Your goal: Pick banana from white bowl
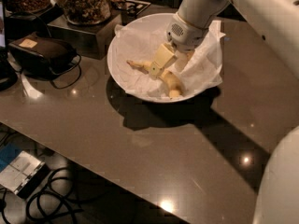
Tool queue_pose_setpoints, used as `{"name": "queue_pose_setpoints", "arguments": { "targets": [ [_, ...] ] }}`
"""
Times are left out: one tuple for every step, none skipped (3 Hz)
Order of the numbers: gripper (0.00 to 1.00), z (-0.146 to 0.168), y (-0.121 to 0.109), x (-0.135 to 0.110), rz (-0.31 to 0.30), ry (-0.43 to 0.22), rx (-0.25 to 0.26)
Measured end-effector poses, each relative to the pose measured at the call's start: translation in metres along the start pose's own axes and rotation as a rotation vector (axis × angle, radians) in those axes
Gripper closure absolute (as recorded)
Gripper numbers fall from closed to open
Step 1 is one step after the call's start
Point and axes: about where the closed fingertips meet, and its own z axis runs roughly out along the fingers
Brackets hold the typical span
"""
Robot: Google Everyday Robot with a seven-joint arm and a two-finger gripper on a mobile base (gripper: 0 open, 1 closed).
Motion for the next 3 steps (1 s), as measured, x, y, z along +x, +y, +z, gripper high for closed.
{"name": "queue_pose_setpoints", "arguments": {
  "targets": [
    [0.28,0.005,-0.008,0.004,0.026,0.012,0.002],
    [0.29,0.010,-0.010,0.005,0.034,0.024,0.003],
    [0.30,0.019,-0.009,0.004,0.037,0.041,-0.002]
  ]
}}
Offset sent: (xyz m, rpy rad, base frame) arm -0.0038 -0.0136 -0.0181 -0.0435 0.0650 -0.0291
